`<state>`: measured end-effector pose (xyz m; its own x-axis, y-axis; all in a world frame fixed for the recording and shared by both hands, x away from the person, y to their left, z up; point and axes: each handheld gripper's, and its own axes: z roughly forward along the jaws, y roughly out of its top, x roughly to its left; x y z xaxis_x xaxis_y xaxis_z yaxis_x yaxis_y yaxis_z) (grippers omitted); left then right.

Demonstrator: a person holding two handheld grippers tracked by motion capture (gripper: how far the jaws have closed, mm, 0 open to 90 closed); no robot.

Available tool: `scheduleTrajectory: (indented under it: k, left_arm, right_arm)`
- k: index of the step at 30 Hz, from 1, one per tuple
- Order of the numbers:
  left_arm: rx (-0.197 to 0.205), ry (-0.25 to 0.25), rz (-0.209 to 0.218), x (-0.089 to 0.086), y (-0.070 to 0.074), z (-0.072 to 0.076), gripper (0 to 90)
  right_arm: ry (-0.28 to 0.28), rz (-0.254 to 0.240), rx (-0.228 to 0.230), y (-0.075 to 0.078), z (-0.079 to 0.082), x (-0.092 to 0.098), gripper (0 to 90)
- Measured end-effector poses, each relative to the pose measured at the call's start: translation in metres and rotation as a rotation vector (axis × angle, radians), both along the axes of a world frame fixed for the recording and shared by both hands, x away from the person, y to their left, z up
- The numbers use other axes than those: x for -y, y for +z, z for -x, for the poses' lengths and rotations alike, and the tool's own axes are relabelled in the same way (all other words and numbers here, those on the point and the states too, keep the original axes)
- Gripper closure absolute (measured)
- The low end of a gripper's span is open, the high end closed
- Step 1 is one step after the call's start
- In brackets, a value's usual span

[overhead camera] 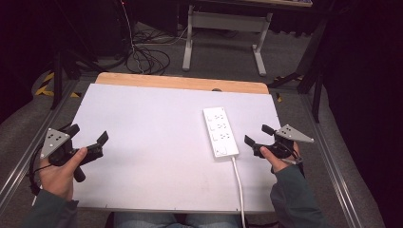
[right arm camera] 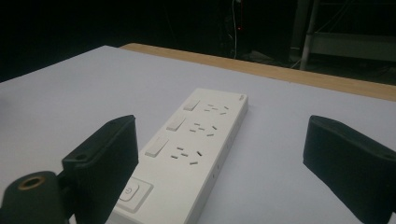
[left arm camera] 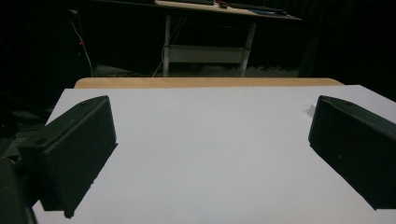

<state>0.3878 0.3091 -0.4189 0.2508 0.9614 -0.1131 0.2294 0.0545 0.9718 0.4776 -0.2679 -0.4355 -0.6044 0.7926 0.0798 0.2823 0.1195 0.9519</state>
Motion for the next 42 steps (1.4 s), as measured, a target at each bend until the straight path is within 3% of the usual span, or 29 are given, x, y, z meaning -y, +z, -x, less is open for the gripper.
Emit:
scheduleTrajectory:
  k: [18,22,27,42]
  left_arm:
    - [0.0,-0.002,-0.002,0.0001,0.0,-0.0002,1.5]
    - [0.0,-0.003,-0.003,0.0002,0.0,-0.0004,1.5]
    - [0.0,-0.004,-0.003,0.0003,0.0,-0.0006,1.5]
    - [0.001,-0.004,-0.006,0.0001,0.0,-0.0007,1.5]
  right_arm:
    - [0.003,0.0,-0.003,-0.0002,0.0001,-0.0005,11.0]
    - [-0.003,-0.012,-0.005,0.0001,0.0001,-0.0015,23.6]
    - [-0.004,-0.006,-0.004,0.0006,0.0,-0.0018,28.1]
    - [0.024,0.014,0.007,0.0019,0.0002,-0.0035,63.0]
